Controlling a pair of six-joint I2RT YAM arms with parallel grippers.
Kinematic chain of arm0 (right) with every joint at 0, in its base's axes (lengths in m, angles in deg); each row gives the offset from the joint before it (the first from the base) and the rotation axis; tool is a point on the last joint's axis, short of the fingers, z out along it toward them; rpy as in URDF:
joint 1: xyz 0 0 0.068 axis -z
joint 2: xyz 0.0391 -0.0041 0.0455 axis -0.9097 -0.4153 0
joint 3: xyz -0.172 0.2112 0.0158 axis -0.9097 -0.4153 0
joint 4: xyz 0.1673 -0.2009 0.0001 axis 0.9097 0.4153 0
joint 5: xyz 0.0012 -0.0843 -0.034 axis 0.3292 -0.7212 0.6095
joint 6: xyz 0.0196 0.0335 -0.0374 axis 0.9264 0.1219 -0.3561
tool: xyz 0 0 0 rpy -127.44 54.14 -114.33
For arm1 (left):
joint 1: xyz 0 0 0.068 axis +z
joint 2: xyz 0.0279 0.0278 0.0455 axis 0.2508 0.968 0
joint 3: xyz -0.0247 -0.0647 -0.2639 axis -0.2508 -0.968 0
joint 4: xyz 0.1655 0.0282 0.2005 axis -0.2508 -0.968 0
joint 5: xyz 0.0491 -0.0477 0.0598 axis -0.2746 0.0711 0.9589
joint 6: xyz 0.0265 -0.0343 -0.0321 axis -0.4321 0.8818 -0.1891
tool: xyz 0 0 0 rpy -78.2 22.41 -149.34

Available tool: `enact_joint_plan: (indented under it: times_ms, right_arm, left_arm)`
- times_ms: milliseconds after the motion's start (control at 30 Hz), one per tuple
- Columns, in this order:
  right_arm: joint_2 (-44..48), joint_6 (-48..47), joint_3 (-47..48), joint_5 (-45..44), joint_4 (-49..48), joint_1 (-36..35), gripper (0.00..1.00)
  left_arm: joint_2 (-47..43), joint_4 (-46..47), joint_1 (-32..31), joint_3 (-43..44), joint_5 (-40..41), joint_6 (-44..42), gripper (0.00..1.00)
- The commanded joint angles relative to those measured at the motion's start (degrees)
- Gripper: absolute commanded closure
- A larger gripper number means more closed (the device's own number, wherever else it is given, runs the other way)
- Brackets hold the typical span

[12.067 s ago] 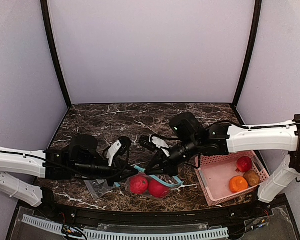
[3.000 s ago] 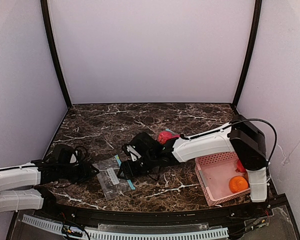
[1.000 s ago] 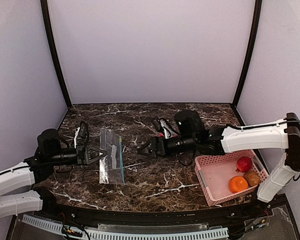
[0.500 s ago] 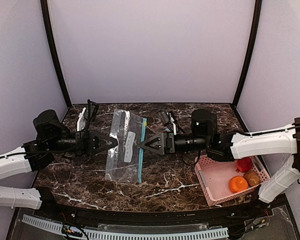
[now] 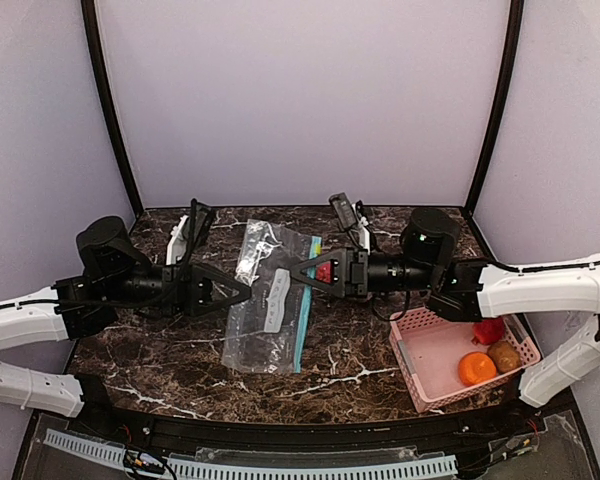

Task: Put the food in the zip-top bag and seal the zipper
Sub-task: Pass from the left arm to the right

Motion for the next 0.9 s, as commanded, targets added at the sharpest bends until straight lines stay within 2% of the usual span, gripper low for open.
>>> enact_joint_plan:
  times_ms: [0,67,267,333,400,433,467,500,567,700,767,867]
  right_arm:
    - [1.51,0.22,-1.82,0.42,-2.84,0.35,0.68]
    - [1.99,0.38,-2.19,0.6,-2.94,0.38,0.76]
    - [4.38,-1.76,-2.99,-0.91,1.1,0.33,0.93]
    - [5.36,-2.96,-2.92,-1.89,3.88,0.38,1.0]
    - [6.28,-4.55,-2.52,-2.52,7.32,0.35,1.0]
    - [6.78,-5.46,-2.13,-2.66,9.22,0.36,1.0]
    - [7.17,-6.93,-1.68,-2.81,11.38,0.37,1.0]
    - [7.56,-8.21,-1.0,-2.75,13.8,0.37,1.0]
    - [8.05,-10.91,0.76,-2.31,19.61,0.35,1.0]
    - [8.33,-15.5,3.71,0.25,29.89,0.37,1.0]
    - [8.27,-17.19,4.51,2.34,33.44,0.29,1.0]
    - [7.89,-18.9,5.3,6.38,38.37,-0.06,1.0]
  left_arm:
    - [-0.94,1.42,-0.34,0.83,1.4,-1.69,0.99]
    - [-1.08,0.89,-0.35,0.44,2.11,-1.89,0.99]
    - [-3.13,-4.18,-0.36,-1.07,8.05,-4.36,0.99]
    - [-3.92,-8.61,-0.33,-1.07,10.62,-5.59,0.95]
    - [-4.38,-12.84,-0.34,-0.48,12.84,-7.41,0.77]
    - [-4.79,-14.3,-0.33,0.09,14.22,-8.15,0.62]
    - [-4.99,-17.26,-0.32,0.49,14.98,-9.53,0.54]
    - [-5.37,-18.79,-0.32,1.32,16.66,-10.35,0.42]
    - [-5.79,-24.52,-0.38,3.36,19.55,-12.95,0.28]
    - [-5.33,-34.99,-0.37,8.53,26.48,-20.29,0.14]
    - [-4.22,-38.71,-0.4,11.16,28.26,-23.04,0.12]
    - [-1.35,-40.08,-0.33,14.26,25.72,-24.98,0.11]
